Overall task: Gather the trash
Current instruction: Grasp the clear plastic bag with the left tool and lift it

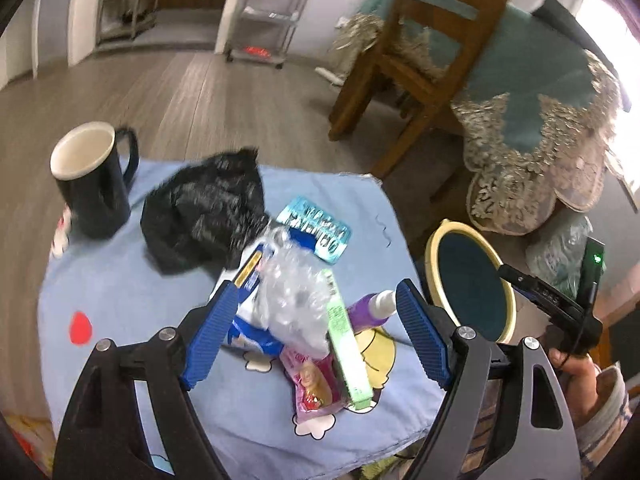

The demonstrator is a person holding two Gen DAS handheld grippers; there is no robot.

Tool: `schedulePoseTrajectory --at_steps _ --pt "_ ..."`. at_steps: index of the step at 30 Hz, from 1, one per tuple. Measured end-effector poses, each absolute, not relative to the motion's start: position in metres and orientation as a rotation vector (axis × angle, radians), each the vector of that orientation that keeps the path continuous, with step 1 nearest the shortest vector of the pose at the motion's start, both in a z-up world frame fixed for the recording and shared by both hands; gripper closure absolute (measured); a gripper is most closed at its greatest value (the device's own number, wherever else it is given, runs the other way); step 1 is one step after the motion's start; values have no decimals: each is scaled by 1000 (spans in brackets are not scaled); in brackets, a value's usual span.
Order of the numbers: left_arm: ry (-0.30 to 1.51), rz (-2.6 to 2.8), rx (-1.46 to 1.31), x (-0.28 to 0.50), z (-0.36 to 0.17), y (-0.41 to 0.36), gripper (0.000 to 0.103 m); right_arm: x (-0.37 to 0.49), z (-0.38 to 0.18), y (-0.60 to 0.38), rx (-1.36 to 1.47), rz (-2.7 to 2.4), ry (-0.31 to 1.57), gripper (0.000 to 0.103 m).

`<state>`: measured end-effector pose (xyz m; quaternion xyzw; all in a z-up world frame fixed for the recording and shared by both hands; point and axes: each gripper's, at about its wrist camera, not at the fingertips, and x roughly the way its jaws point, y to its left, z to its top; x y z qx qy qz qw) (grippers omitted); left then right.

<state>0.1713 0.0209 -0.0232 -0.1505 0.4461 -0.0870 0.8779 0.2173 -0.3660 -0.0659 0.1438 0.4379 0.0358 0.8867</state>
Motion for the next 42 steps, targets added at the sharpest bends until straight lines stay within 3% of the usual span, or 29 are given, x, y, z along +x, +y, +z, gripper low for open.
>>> schedulePoseTrajectory --at_steps 8,13,17,21,23,42 --pt "993 -179 -237 186 -48 7 24 215 -65 -344 232 137 922 25" --pt "1063 -161 -209 195 -70 4 34 214 -68 -340 220 151 933 25" --pt "1107 -174 -208 197 -86 3 55 212 -66 -337 212 168 929 25" --pt "1120 -185 -216 198 -91 4 87 211 -66 -330 211 202 932 25" --pt "1114 -173 -224 196 -87 8 96 209 -63 -326 216 235 927 25" --pt "751 105 -436 161 12 105 97 243 -18 -164 169 536 985 23"
